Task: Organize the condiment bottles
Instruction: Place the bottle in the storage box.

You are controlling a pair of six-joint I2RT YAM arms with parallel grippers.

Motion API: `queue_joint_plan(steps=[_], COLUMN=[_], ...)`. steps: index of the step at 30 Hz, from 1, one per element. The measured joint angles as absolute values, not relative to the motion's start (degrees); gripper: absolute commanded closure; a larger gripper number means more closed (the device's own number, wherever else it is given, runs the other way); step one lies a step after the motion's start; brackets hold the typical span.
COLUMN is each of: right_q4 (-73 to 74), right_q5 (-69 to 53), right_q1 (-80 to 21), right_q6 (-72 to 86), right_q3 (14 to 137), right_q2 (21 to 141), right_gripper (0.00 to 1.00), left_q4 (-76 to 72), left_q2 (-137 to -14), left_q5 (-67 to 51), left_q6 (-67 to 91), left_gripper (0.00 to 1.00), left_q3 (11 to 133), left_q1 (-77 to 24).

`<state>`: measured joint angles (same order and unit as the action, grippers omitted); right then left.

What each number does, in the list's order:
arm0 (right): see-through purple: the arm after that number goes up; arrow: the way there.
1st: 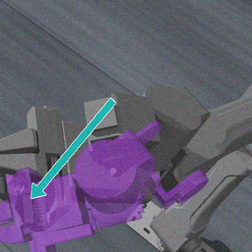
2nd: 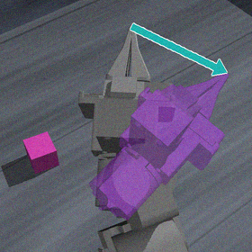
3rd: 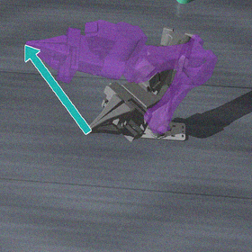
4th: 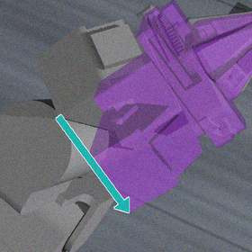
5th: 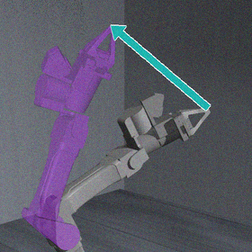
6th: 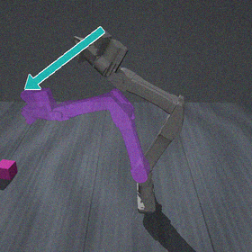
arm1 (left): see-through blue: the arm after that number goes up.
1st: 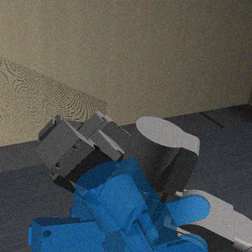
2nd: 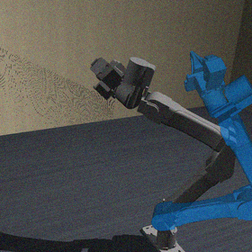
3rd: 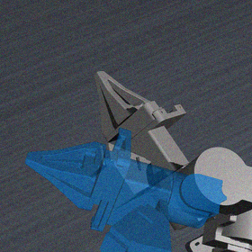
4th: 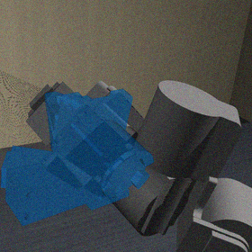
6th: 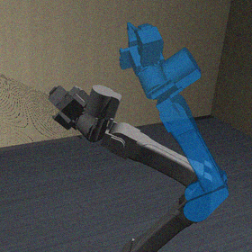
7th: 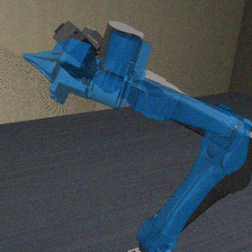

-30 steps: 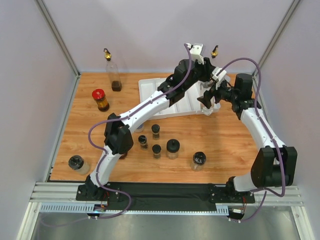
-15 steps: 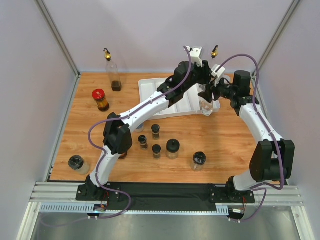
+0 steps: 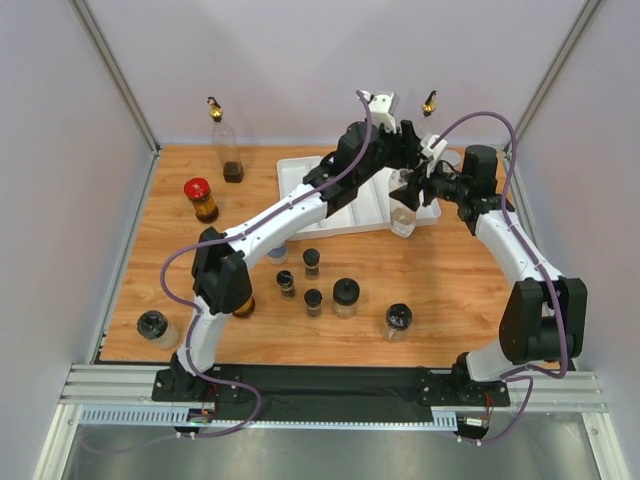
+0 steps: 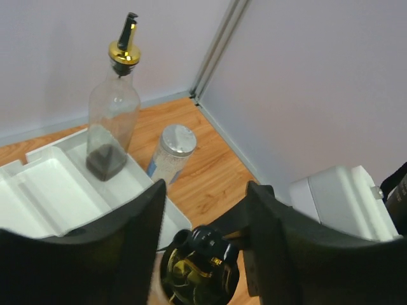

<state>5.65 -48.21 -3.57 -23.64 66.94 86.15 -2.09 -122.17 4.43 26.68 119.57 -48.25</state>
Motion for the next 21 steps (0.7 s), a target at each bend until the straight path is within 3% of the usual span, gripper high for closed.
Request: queue_joint_plan(steps=[2,7,10,21], right_q4=[5.3,2.2,1.0,0.6], right_q5=[-48.8,-49.2,-49.2,-46.6], right_q1=[-3.4,-3.3,-3.3,-3.4], right_q6=[-22.7,-21.1,-20.5,-19.9], right_q3=[66.3,66.3,66.0,65.4], right_q2=[86.1,86.1,86.1,86.9], right_gripper=[1.0,1.0,1.0,1.0], left_q4=[-1.8,-1.1,-1.0,-1.1], left_q2=[-120.7,-117.9,-117.0,-113.7], left_q5=[4.8,4.5,4.7,1.6], left_q6=[26.9,27.2,27.2,26.7], left_gripper=[0.22,0.13,0.01,0.0], left_q3=[119.0,116.9,116.0,115.5], left_q1=[-48.1,-47.5,-47.4,-45.3])
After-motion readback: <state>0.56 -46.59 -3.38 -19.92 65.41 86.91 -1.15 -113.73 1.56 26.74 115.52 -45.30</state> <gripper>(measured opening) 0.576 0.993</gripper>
